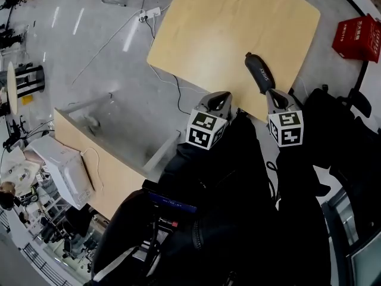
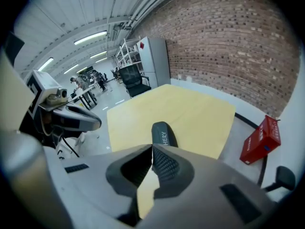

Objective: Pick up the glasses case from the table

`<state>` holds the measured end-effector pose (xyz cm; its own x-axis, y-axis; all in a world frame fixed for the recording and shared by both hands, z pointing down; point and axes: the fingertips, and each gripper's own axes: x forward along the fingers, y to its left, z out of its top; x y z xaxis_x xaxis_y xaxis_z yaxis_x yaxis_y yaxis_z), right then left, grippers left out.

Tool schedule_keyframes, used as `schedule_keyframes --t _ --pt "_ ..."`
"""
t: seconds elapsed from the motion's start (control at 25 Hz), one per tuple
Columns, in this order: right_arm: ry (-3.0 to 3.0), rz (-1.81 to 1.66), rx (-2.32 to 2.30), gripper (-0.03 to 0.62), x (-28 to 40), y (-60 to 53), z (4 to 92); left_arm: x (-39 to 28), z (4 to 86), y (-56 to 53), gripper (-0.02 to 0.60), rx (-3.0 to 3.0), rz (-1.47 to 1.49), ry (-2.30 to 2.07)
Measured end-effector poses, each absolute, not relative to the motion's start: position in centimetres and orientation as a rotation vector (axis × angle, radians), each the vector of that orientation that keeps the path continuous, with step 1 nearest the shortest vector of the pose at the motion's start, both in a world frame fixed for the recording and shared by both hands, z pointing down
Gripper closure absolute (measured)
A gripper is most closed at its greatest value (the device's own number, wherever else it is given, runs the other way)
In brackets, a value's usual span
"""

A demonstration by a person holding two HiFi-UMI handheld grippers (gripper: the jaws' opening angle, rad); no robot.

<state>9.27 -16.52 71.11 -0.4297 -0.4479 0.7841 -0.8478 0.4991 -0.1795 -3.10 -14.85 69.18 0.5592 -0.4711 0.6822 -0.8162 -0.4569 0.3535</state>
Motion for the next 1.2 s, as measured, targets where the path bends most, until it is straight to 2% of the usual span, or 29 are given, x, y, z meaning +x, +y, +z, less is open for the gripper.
schedule_keyframes --t 0.44,0.52,0.8,0.96,1.2 --pt "-2.028 0.723 1.000 0.578 8.6 -17.9 73.6 -3.7 70.9 -14.7 0.581 2.099 0.682 -0.995" --pt "-2.026 0.716 0.997 0.546 8.3 -18.1 73.8 -3.8 71.1 -14.6 0.581 2.098 0.682 -0.995" --pt "-1.974 0.679 1.015 0.349 8.3 -19.3 75.8 -4.4 71.8 -14.4 0.581 2.085 0.688 -0.997" --pt "-1.932 0.648 1.007 0.273 8.8 -19.7 77.8 -4.4 71.9 -14.2 0.581 2.085 0.683 -1.004" --pt "-1.892 0.661 0.938 0.252 8.5 -19.2 80.3 -4.8 72.0 -13.7 0.581 2.067 0.687 -0.998"
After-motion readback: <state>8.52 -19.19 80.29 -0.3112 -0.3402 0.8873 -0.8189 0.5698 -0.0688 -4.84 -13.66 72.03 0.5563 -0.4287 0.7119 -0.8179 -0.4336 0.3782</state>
